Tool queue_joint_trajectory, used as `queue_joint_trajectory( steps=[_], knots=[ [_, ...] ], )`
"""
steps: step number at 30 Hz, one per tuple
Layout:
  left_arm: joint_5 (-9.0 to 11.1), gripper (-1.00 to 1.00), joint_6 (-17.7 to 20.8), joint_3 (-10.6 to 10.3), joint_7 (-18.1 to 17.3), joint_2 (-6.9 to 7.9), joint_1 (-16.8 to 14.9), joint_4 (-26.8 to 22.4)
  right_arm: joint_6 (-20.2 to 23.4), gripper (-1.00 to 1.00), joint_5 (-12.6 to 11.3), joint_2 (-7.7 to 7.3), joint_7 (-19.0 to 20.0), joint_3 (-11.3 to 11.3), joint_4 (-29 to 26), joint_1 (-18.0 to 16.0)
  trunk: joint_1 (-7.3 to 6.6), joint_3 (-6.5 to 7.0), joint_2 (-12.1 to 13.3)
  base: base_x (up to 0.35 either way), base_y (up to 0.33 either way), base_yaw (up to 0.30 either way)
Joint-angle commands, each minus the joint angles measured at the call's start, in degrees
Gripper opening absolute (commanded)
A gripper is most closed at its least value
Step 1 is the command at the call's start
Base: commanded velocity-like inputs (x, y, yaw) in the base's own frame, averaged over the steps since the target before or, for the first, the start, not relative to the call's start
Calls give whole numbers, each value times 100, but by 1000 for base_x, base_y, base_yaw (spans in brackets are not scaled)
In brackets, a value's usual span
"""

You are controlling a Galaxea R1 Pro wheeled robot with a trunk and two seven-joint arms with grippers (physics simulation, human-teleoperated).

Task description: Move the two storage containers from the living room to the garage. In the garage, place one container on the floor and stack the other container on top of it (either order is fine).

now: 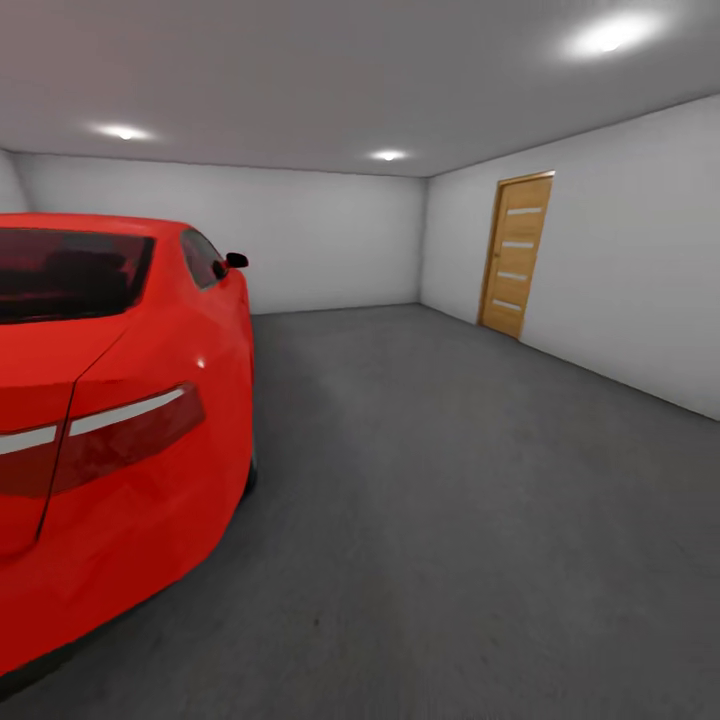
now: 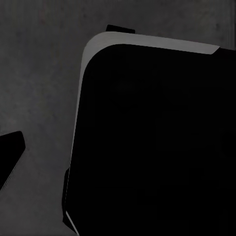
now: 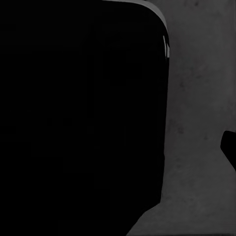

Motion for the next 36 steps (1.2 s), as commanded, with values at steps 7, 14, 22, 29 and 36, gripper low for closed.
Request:
queue_joint_trajectory(
  steps=[7,14,22,29,36],
  knots=[
    [26,100,-13,30,-1,-1,-1,1,-17,100,-5,0,-1,-3,0,-1,0,-5,-2,0,0,-300],
    [24,100,-13,30,-1,-1,-1,1,-17,100,-5,-5,13,-3,-2,-1,0,-5,-2,0,0,-300],
    [25,100,-15,30,-1,-1,0,1,-20,100,-17,-47,16,-6,-2,-1,0,-5,-2,0,0,-300],
    [45,100,-25,46,-1,-17,-1,-6,-17,100,-21,-56,18,-3,-4,-1,0,-5,-2,0,0,-300],
    [61,100,-130,90,-1,-215,-1,8,-17,100,-14,-53,-2,-3,-2,-1,0,-5,-2,0,0,-226]
  ],
)
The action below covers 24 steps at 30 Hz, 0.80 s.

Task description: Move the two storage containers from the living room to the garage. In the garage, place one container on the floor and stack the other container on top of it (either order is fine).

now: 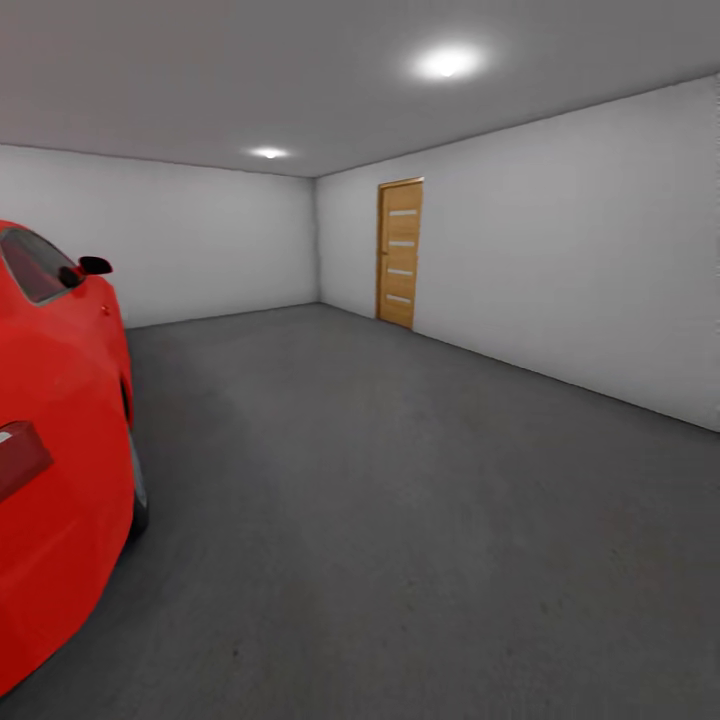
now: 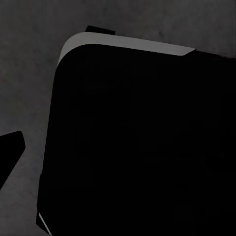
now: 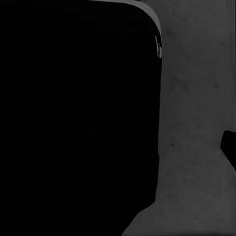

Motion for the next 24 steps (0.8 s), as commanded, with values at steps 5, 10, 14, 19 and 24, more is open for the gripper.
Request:
queue_joint_trajectory(
  steps=[5,10,14,19,24],
  knots=[
    [21,100,-11,39,-1,-17,-1,10,-16,100,14,-2,-42,5,-1,-1,0,-5,-3,0,0,-20],
    [21,100,-15,33,-1,-17,-1,4,-16,100,50,-16,-44,53,-1,-1,0,-5,-3,0,0,-1],
    [21,100,-16,37,1,-17,-1,2,-20,100,54,-17,-44,57,-3,-1,0,-5,-3,0,0,0],
    [21,100,-16,39,-1,-17,-1,1,-24,100,56,-11,-44,52,-3,-1,0,-5,-3,0,0,-114],
    [28,100,-19,39,4,-17,-1,1,-25,100,56,-3,-44,50,-2,-1,0,-5,-3,0,0,-215]
  ],
)
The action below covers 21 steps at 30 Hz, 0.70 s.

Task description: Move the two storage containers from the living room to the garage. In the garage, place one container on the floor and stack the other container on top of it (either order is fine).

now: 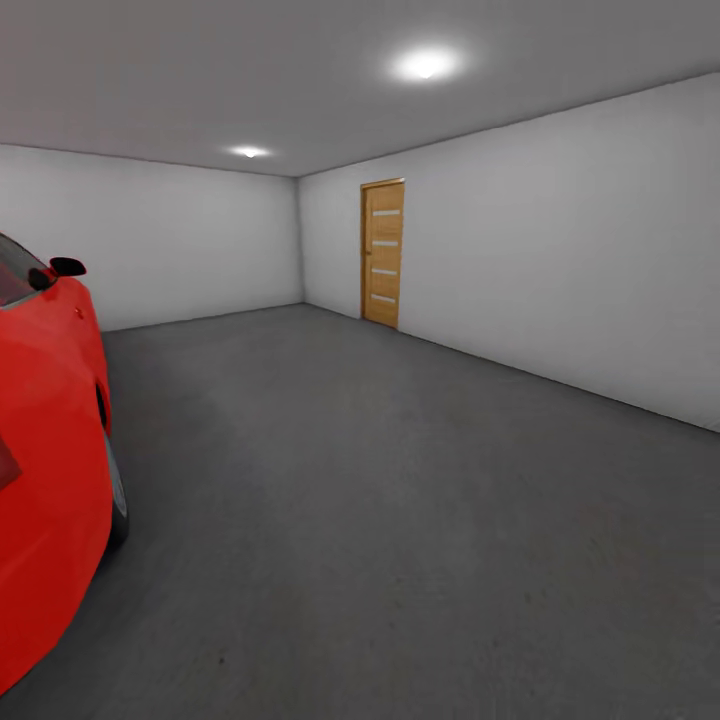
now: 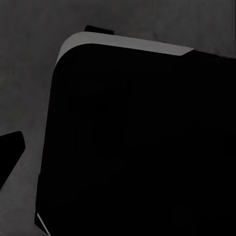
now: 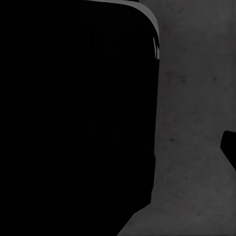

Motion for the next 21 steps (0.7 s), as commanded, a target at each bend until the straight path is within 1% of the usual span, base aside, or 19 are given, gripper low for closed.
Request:
queue_joint_trajectory(
  steps=[1,6,11,15,21],
  knots=[
    [21,100,-12,37,1,-2,-1,1,-16,100,0,1,-5,1,2,-1,0,-5,-2,0,0,-235],
    [21,100,-7,37,0,-2,0,1,-14,100,0,-2,-5,1,0,-1,0,-5,-2,0,0,-199],
    [21,100,-6,30,-5,-2,-1,1,-6,100,2,-12,-5,8,1,-1,0,-5,-2,38,0,-50],
    [25,100,-6,29,-5,-2,-1,2,-6,100,6,-14,-5,12,1,-1,0,-5,-2,218,0,-6],
    [39,100,-6,28,8,-1,-1,1,-7,100,16,-16,-5,18,1,-1,0,-5,-2,295,0,-1]
  ],
)
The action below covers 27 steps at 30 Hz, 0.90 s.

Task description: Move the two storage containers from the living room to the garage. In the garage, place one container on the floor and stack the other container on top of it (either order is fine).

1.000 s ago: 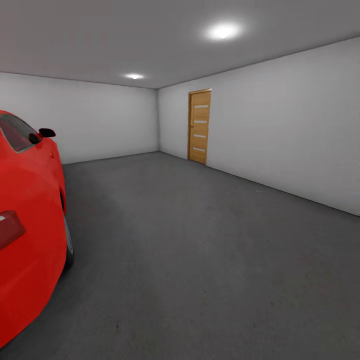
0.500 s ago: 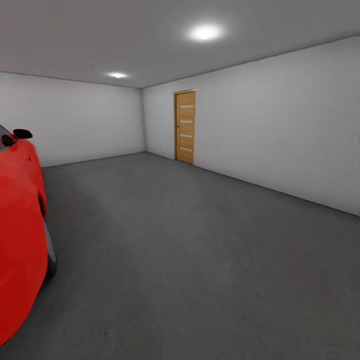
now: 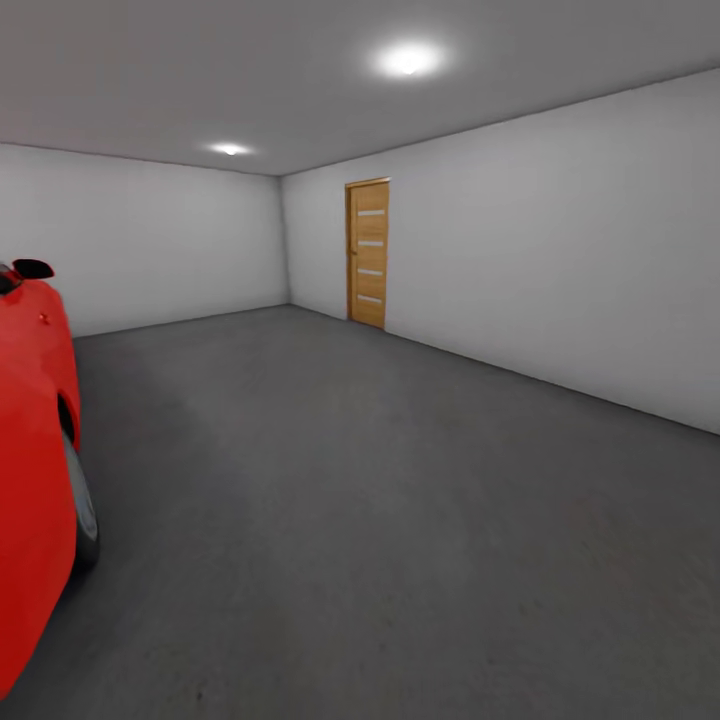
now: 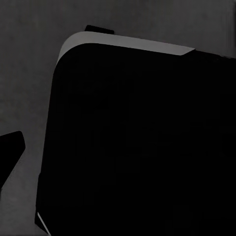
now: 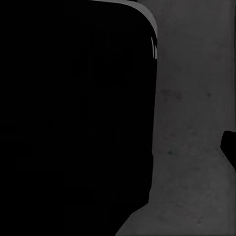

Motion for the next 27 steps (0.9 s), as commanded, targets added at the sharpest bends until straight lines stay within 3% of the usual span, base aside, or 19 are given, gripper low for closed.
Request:
queue_joint_trajectory(
  steps=[1,27],
  knots=[
    [21,100,-12,36,5,-3,-1,-1,-15,100,2,0,-5,5,-1,-1,3,-5,-2,311,0,0],
    [29,100,-21,51,22,-3,-1,-1,-15,100,26,10,-5,12,2,-1,3,-5,-2,314,0,0]
  ],
)
